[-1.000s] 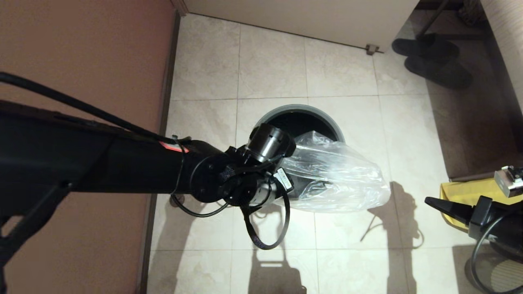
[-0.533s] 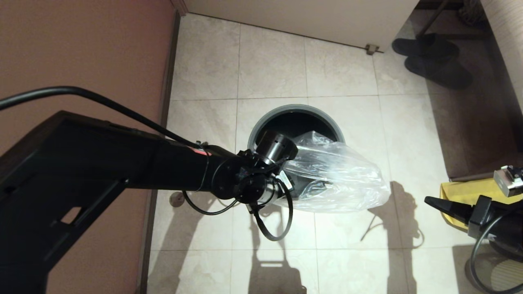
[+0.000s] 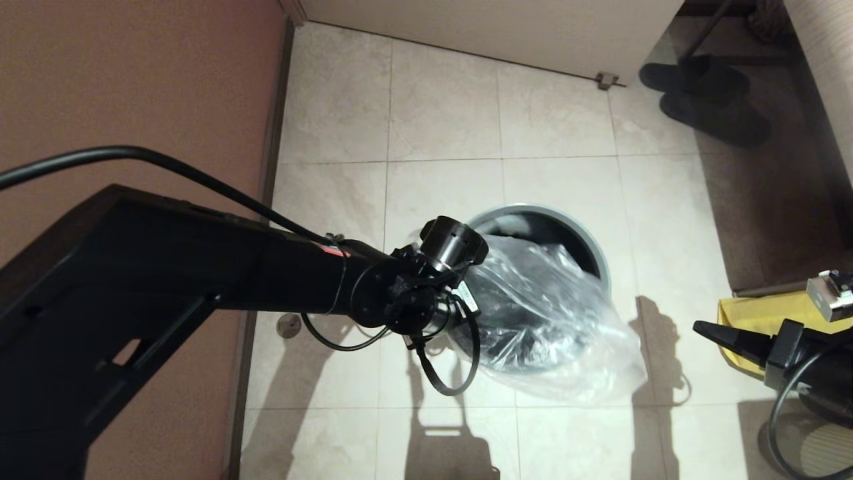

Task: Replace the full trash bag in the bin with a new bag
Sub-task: Put the new garbage bag on the trash can

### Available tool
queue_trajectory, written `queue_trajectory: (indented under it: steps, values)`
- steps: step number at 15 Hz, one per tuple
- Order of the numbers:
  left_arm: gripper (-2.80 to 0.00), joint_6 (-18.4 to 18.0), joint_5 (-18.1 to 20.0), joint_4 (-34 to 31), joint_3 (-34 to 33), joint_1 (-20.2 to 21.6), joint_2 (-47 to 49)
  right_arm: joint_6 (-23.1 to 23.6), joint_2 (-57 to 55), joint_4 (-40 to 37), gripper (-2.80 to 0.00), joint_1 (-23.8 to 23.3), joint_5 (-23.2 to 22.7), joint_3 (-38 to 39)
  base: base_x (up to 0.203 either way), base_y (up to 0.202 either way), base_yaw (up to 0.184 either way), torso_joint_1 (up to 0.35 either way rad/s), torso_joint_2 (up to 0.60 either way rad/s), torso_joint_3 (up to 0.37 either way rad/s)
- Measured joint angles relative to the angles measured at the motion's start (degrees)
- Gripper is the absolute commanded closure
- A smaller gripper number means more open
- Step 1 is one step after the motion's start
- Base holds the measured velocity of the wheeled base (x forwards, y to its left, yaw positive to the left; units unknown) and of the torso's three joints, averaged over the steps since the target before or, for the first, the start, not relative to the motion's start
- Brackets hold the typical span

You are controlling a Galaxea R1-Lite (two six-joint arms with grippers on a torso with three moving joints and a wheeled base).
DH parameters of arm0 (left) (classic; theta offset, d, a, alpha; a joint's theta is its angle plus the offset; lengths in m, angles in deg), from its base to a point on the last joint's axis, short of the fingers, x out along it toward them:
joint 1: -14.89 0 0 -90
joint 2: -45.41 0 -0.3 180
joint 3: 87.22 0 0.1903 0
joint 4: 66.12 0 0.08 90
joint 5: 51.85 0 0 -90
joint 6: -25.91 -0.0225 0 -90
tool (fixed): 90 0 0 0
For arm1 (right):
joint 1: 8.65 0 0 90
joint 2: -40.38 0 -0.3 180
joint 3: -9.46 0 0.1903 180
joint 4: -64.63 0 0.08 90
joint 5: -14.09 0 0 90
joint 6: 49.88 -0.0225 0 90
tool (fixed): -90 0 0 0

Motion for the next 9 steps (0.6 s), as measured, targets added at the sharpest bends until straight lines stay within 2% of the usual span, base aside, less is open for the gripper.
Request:
queue_trajectory:
  steps: [4,7,9]
  values:
    - [0.0,-0.18,-0.17,-0.09,-0.01,0.12,-0.62,0.0,0.41,-0.04,0.0,0.04,-0.06,0.11,0.0,0.0,0.0,0.0,0.0,0.0]
    - [0.0,-1.57,0.01,-0.74,-0.33,0.11,-2.1,-0.06,0.83,-0.11,0.0,0.04,-0.06,0.15,0.0,0.0,0.0,0.0,0.0,0.0]
    - [0.0,-3.76,0.66,-2.46,-0.34,0.6,-3.55,-0.16,1.53,-0.22,0.0,0.05,-0.16,-0.2,0.0,0.0,0.0,0.0,0.0,0.0]
